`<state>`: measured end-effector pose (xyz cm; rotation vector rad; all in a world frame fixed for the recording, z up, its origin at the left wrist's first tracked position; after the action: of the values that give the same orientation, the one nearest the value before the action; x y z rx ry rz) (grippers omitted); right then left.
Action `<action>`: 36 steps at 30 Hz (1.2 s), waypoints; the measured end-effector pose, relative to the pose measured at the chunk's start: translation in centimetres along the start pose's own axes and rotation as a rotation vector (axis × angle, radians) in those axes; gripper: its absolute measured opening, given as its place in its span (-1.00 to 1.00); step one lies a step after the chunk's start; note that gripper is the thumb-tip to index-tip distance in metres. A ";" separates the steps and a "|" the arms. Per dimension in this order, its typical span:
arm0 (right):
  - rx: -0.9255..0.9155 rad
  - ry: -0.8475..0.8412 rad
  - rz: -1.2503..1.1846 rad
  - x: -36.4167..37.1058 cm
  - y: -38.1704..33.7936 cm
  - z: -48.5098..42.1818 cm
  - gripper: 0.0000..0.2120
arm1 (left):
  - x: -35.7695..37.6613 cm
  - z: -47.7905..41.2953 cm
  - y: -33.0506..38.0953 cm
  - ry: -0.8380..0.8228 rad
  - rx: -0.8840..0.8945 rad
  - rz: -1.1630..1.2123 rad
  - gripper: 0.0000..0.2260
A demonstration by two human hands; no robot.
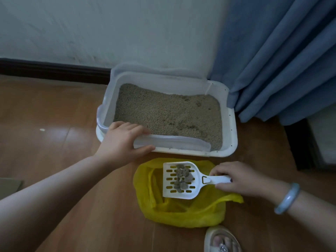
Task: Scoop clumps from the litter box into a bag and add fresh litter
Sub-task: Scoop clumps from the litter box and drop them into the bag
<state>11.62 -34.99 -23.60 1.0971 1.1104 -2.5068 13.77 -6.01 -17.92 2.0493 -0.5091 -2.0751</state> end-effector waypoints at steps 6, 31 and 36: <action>-0.001 -0.076 0.084 2.0 0.4 -0.2 -0.76 | 0.3 0.0 0.4 0.014 0.007 0.007 -0.37; -0.196 0.316 0.133 0.0 -0.5 0.7 -0.73 | 0.1 -0.9 1.3 0.085 0.028 0.000 -0.59; -0.216 0.380 0.091 -0.7 -1.1 1.2 -0.72 | 0.2 -1.1 1.3 0.088 0.016 0.009 -0.61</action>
<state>11.02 -35.14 -21.95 1.5574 1.3507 -2.0999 14.67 -7.44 -17.62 2.1323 -0.5210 -1.9719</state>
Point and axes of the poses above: each hand's wrist, its own z-axis away from the middle knuckle, its own x-axis out of the palm, y = z × x, the point moved 7 cm from there along -z, towards the middle knuckle, and after that the axes turned 10 degrees about -x, right-handed, at the moved point
